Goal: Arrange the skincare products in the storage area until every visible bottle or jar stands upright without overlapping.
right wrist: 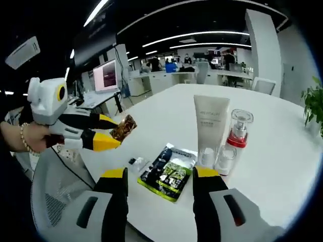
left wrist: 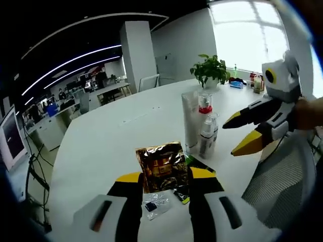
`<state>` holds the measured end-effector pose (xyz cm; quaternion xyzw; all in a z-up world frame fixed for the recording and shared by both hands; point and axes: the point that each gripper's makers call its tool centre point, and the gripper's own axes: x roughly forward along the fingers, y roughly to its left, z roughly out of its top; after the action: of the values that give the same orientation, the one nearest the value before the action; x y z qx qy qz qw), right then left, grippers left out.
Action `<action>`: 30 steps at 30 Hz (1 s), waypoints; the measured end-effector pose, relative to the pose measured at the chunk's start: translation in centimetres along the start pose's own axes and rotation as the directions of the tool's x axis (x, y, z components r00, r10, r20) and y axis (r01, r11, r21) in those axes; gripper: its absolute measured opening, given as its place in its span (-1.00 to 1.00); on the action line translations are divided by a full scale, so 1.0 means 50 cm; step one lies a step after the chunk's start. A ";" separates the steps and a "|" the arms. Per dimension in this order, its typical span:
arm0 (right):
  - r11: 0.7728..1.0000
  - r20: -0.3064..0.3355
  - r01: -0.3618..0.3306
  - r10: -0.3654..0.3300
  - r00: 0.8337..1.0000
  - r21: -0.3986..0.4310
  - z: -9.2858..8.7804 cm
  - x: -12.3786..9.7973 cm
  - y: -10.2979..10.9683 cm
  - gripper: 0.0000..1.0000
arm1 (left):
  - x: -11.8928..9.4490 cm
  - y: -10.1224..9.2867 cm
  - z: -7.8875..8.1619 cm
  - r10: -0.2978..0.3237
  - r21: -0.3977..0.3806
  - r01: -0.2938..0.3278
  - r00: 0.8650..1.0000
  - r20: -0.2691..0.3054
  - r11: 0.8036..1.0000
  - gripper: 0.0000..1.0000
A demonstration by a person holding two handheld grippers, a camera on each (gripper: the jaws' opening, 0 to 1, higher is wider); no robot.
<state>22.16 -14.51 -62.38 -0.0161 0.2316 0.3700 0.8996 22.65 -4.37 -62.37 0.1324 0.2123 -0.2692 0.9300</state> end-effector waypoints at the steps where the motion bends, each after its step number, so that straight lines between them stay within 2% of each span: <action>1: 1.000 0.008 -0.018 0.018 1.000 0.001 0.008 0.004 0.006 -0.07 | -0.002 -0.002 0.002 0.001 0.006 -0.001 1.000 0.001 1.000 -0.36; 3: 1.000 0.014 -0.025 0.025 1.000 0.000 0.018 0.004 0.015 -0.09 | -0.006 -0.005 0.005 0.001 0.016 -0.001 1.000 0.004 1.000 -0.36; 8: 0.993 0.043 -0.112 0.110 0.993 0.048 0.031 0.010 0.050 -0.14 | -0.016 -0.015 0.009 -0.009 0.023 0.009 1.000 0.012 1.000 -0.36; 13: 0.978 0.062 -0.181 0.176 0.982 0.099 0.039 0.019 0.080 -0.30 | -0.026 -0.032 0.008 -0.040 0.042 0.039 0.999 0.024 0.998 -0.36; 15: 0.964 0.071 -0.228 0.220 0.973 0.136 0.044 0.024 0.099 -0.33 | -0.031 -0.040 0.008 -0.051 0.061 0.049 0.998 0.027 0.997 -0.36; 20: 0.951 0.094 -0.253 0.240 0.966 0.176 0.052 0.041 0.102 -0.44 | -0.038 -0.053 0.011 -0.078 0.081 0.076 0.996 0.034 0.994 -0.36; 24: 0.926 0.121 -0.285 0.262 0.958 0.247 0.055 0.050 0.105 -0.59 | -0.042 -0.049 0.014 -0.088 0.075 0.085 0.995 0.042 0.994 -0.35; 28: 0.918 0.126 -0.294 0.270 0.955 0.267 0.057 0.059 0.105 -0.69 | -0.042 -0.049 0.016 -0.106 0.079 0.102 0.993 0.049 0.992 -0.35; 30: 0.913 0.128 -0.304 0.279 0.952 0.273 0.058 0.063 0.108 -0.81 | -0.041 -0.049 0.017 -0.114 0.073 0.110 0.992 0.050 0.991 -0.35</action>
<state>21.65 -7.96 -60.38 0.1661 0.2440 0.4626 0.8360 19.99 -5.80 -61.00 0.1453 0.1847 -0.3318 0.9136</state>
